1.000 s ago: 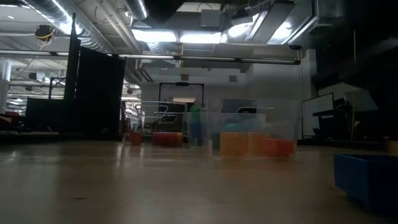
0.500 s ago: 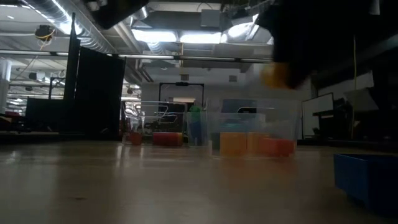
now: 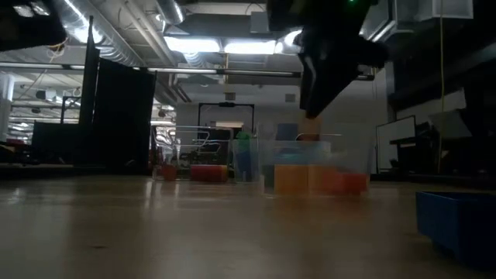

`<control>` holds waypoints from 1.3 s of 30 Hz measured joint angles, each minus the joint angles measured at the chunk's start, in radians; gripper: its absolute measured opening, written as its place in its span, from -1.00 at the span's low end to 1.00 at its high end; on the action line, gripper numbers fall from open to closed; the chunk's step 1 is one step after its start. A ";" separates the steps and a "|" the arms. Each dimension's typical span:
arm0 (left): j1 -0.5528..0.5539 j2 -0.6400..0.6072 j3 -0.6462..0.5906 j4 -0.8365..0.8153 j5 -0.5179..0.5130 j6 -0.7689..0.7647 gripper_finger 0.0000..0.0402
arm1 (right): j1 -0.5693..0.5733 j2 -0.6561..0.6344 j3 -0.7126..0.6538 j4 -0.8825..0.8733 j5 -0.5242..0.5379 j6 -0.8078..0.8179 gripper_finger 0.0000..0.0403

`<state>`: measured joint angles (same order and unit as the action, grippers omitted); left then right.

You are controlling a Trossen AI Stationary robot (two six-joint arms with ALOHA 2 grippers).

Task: Sort blocks by size
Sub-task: Put the yellow 4 stud small game piece into the bottom transparent bin, then put the yellow 2 stud game piece into the top right transparent bin

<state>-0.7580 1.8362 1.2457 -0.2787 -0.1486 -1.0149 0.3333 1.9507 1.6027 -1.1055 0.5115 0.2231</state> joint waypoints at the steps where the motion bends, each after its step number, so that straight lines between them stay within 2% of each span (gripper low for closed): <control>1: -0.006 0.000 0.000 -0.003 0.000 -0.020 0.08 | -0.016 0.000 -0.002 0.001 -0.007 0.000 -0.07; 8: -0.033 0.000 0.000 -0.009 0.008 -0.249 0.08 | -0.101 0.000 -0.002 0.016 -0.100 0.000 -0.06; 12: -0.023 0.000 0.012 -0.064 0.058 -0.345 0.08 | -0.121 0.000 -0.002 0.016 -0.138 0.000 -0.06; 18: 0.018 0.000 0.127 -0.381 0.136 -0.373 0.08 | -0.115 0.000 -0.002 0.008 -0.146 0.000 -0.06; 24: 0.062 0.000 0.241 -0.702 0.092 -0.444 0.08 | -0.096 0.000 -0.002 -0.058 -0.206 0.002 -0.06; 30: 0.067 0.018 0.230 -0.821 0.062 -0.563 0.08 | -0.051 0.000 0.006 -0.128 -0.178 0.012 -0.06; 39: 0.072 0.113 0.229 -0.818 0.068 -0.587 0.08 | 0.024 -0.001 0.007 -0.206 -0.085 0.031 -0.06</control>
<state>-0.6861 1.9492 1.4742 -1.0972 -0.0809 -1.6017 0.3576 1.9495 1.6100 -1.3112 0.4265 0.2545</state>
